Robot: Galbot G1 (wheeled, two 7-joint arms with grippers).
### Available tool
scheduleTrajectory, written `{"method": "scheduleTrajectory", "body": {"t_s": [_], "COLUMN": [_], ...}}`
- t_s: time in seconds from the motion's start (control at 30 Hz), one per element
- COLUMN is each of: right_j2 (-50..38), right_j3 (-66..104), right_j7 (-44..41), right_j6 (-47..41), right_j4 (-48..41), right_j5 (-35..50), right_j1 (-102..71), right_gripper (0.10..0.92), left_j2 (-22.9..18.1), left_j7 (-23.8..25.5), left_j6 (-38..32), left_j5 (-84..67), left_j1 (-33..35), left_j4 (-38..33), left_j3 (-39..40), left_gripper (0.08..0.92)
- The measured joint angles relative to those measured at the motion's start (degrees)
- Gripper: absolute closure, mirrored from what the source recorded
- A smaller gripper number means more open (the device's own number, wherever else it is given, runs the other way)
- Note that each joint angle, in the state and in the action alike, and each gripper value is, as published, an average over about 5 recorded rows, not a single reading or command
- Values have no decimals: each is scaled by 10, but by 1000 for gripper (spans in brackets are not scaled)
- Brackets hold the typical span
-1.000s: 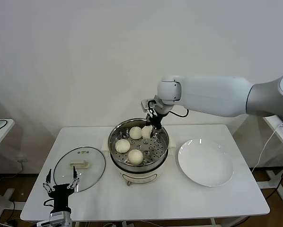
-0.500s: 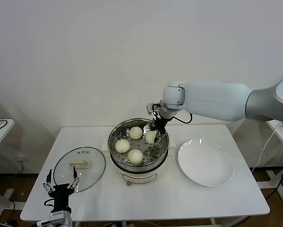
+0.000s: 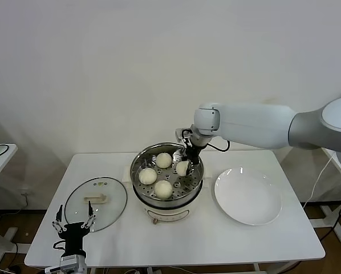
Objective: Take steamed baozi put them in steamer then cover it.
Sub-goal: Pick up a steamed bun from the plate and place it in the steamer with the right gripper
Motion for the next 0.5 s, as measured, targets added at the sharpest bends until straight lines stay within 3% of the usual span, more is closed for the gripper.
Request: {"method": "scheduleTrajectory", "body": {"t_s": [0.5], "right_j2": [6], "right_j3": [0], "right_j7": [-5], "right_j6": [0], "right_j4": [-5], "right_j5": [-12], "right_j1": [-10], "right_gripper": [528], "left_j2": [2], "left_j7": [0], "left_j6": [-2], "left_j5": [-3], "left_j1": [0], "left_j4": [4], "left_j3": [-2], "left_gripper": [177]}}
